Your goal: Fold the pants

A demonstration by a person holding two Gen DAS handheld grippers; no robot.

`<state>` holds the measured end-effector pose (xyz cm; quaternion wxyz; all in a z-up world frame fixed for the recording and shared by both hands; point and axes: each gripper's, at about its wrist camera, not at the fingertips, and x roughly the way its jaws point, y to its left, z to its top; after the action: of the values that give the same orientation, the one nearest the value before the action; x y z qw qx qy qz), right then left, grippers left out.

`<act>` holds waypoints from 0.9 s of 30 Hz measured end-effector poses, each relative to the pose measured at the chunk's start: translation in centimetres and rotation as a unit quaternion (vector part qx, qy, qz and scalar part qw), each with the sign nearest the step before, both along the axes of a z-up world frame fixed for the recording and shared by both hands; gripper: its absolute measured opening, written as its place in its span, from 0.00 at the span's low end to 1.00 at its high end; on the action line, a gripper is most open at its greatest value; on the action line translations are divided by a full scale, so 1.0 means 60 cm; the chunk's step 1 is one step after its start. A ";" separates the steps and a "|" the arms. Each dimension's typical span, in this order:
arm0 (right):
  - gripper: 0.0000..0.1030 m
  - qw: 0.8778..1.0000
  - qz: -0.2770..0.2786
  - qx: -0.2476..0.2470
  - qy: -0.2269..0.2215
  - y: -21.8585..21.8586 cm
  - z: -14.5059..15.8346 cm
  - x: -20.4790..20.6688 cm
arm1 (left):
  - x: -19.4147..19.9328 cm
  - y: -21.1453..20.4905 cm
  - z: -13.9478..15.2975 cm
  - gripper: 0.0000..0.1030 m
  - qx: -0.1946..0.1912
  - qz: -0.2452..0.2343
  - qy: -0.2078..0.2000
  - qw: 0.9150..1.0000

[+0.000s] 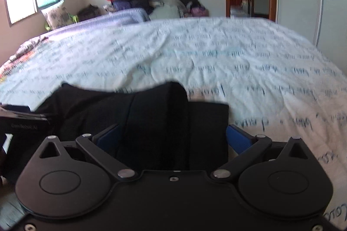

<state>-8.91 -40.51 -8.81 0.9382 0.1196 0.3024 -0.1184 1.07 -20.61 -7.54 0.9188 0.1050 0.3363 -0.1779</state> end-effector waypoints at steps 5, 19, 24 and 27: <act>1.00 0.999 -0.044 -0.006 -0.024 -0.001 0.020 -0.035 | 0.008 0.014 0.001 1.00 -0.019 0.000 0.021 1.000; 1.00 1.000 0.000 -0.010 0.001 0.040 0.030 -0.027 | -0.012 0.011 0.007 1.00 -0.012 0.006 0.011 1.000; 1.00 1.000 -0.007 -0.023 0.010 0.049 0.027 -0.012 | -0.026 0.002 0.019 1.00 -0.012 -0.005 0.008 1.000; 1.00 0.998 -0.002 -0.059 -0.025 0.061 0.054 -0.018 | -0.034 -0.005 0.025 1.00 -0.017 -0.014 0.005 1.000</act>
<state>-10.00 -36.85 -5.54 0.9508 0.0673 0.2706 -0.1350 -1.00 -20.90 -6.04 0.9161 0.0933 0.3362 -0.1973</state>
